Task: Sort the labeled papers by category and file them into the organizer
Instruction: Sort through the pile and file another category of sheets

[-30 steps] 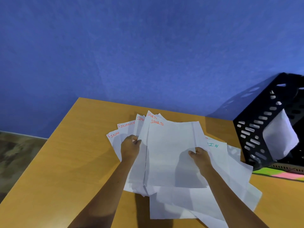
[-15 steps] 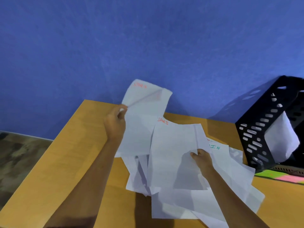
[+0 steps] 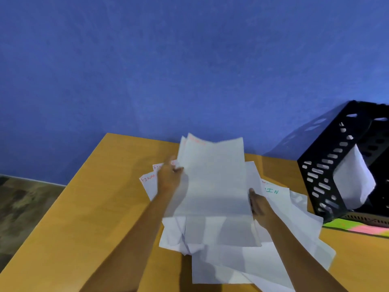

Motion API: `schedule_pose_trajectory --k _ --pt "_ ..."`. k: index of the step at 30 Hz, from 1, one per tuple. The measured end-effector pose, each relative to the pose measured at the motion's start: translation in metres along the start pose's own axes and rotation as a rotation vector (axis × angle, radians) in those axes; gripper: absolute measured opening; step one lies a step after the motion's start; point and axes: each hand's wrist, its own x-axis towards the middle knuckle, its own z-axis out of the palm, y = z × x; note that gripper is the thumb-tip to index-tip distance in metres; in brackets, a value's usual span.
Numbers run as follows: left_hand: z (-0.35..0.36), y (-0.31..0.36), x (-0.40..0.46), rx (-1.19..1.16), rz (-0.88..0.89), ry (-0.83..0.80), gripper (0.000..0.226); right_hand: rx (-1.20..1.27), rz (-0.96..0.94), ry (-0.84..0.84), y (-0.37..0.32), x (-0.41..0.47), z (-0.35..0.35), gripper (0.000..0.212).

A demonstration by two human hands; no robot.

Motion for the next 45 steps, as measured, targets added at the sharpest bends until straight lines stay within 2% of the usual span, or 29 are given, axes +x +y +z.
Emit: schedule_pose_trajectory --k 2,4,6,8,9,11,14,17,19,22,24,25,28,30,32,35,38,41,42,43,45 --pt "0.027 -0.019 -0.021 0.037 -0.083 -0.126 0.047 0.135 0.068 -0.037 -0.004 -0.003 -0.004 0.033" --pt "0.048 -0.033 -0.034 0.072 -0.132 -0.217 0.05 0.108 0.133 -0.095 -0.006 -0.005 -0.011 0.044" --pt "0.059 -0.039 -0.04 0.067 -0.18 -0.281 0.054 0.067 0.117 -0.143 -0.005 -0.005 -0.018 0.038" --pt "0.062 -0.042 -0.039 0.106 -0.185 -0.319 0.05 -0.077 0.088 -0.132 -0.001 -0.007 -0.017 0.019" --pt "0.062 -0.043 -0.037 0.149 -0.176 -0.334 0.046 -0.161 0.076 -0.099 0.001 -0.007 -0.016 0.011" --pt "0.06 -0.041 -0.032 0.248 -0.172 -0.325 0.042 -0.226 0.057 -0.043 0.004 -0.004 -0.014 0.015" --pt "0.052 -0.033 -0.022 0.308 -0.189 -0.217 0.053 -0.054 -0.003 -0.098 0.001 -0.002 -0.022 0.026" --pt "0.039 -0.015 -0.014 -0.061 -0.271 -0.2 0.063 0.118 -0.055 -0.211 -0.012 -0.005 -0.032 0.03" --pt "0.031 0.004 -0.015 -0.361 -0.269 -0.304 0.048 0.171 -0.099 -0.281 -0.028 -0.01 -0.034 0.033" --pt "0.023 0.035 -0.017 -0.472 -0.137 -0.501 0.02 0.172 -0.134 -0.327 -0.054 -0.022 -0.025 0.043" --pt "0.024 0.052 -0.017 -0.479 -0.071 -0.567 0.012 0.111 -0.177 -0.274 -0.073 -0.035 -0.015 0.051" --pt "0.025 0.06 -0.017 -0.479 -0.034 -0.559 0.015 0.067 -0.219 -0.23 -0.083 -0.041 -0.01 0.052" --pt "0.03 0.081 -0.018 -0.502 0.121 -0.412 0.037 -0.034 -0.444 -0.016 -0.107 -0.057 0.005 0.037" --pt "0.035 0.091 -0.021 -0.542 0.188 -0.341 0.025 -0.028 -0.587 0.139 -0.117 -0.064 0.012 0.025" --pt "0.04 0.097 -0.024 -0.584 0.245 -0.312 0.021 0.04 -0.651 0.215 -0.121 -0.069 0.016 0.019" --pt "0.044 0.094 -0.029 -0.634 0.279 -0.309 0.031 0.092 -0.672 0.214 -0.111 -0.071 0.018 0.021" --pt "0.052 0.077 -0.033 -0.611 0.174 -0.337 0.047 0.084 -0.621 0.218 -0.09 -0.07 0.016 0.023" --pt "0.06 0.057 -0.037 -0.508 0.105 -0.399 0.025 0.073 -0.531 0.246 -0.067 -0.069 0.013 0.028" --pt "0.061 0.052 -0.038 -0.474 0.081 -0.434 0.024 0.068 -0.506 0.25 -0.062 -0.069 0.013 0.032" --pt "0.062 0.051 -0.039 -0.466 0.057 -0.471 0.031 0.061 -0.488 0.253 -0.059 -0.069 0.013 0.036" --pt "0.064 0.05 -0.037 -0.482 0.019 -0.534 0.061 0.051 -0.487 0.255 -0.06 -0.07 0.013 0.036"
